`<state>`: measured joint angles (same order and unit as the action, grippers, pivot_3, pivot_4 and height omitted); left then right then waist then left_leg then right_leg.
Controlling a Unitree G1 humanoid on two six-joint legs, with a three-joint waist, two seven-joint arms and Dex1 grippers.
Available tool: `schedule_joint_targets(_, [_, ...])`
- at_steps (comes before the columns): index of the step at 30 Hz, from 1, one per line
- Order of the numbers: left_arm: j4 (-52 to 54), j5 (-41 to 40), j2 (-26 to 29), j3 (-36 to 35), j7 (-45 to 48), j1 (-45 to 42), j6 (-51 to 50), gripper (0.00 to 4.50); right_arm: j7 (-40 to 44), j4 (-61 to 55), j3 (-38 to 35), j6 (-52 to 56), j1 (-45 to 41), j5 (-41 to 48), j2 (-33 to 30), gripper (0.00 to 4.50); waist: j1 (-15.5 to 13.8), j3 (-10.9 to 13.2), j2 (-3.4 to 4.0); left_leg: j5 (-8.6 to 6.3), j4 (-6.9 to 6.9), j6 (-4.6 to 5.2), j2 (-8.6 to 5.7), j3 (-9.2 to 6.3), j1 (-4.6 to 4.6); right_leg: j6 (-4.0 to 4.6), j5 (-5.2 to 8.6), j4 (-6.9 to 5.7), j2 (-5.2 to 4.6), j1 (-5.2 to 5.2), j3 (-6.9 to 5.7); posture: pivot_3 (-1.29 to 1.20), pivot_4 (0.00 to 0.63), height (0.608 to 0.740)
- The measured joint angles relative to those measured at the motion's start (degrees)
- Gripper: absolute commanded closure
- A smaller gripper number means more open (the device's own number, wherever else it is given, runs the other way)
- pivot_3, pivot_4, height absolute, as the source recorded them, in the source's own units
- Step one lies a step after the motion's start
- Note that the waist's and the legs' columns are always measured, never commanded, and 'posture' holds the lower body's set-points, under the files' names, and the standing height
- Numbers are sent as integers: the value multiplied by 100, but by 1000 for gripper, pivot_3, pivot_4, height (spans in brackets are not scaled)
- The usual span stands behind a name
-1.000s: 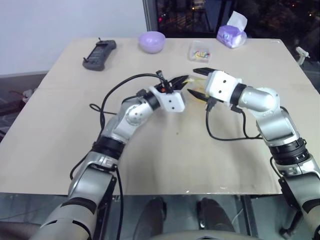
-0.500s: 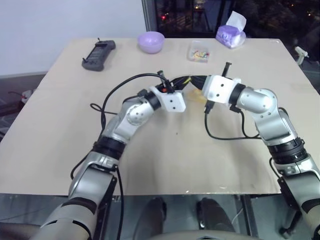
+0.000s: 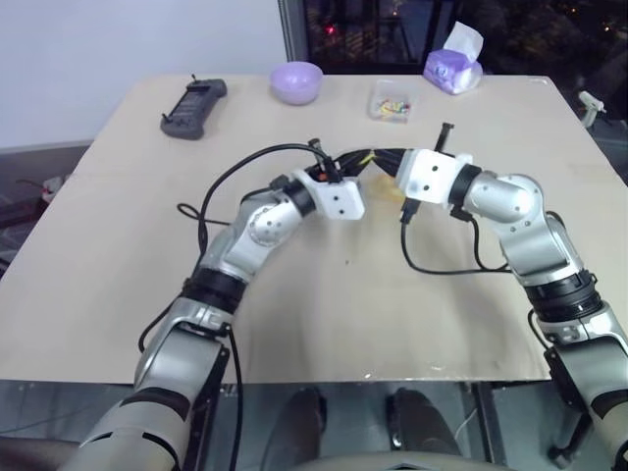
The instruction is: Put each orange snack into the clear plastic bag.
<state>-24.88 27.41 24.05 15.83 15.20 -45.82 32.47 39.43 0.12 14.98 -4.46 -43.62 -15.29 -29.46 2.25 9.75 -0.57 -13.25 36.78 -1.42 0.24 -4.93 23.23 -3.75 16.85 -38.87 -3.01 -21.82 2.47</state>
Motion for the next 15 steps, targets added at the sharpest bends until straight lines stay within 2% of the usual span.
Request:
schedule_joint_targets(7, [-49, 73, 80, 29, -143, 18, 82, 4500, -2, -3, -4, 14, 141, -6, -120, 4436, -1, 0, 0, 0, 0, 0, 0, 0, 0, 0, 0, 0, 0, 0, 0, 0, 150, 740])
schedule_joint_targets(15, [-374, 73, 385, 42, -296, -26, 630, 4500, -47, -6, -59, 49, 341, -2, -382, 4436, -2, 0, 0, 0, 0, 1, 0, 1, 0, 0, 0, 0, 0, 0, 0, 0, 150, 740])
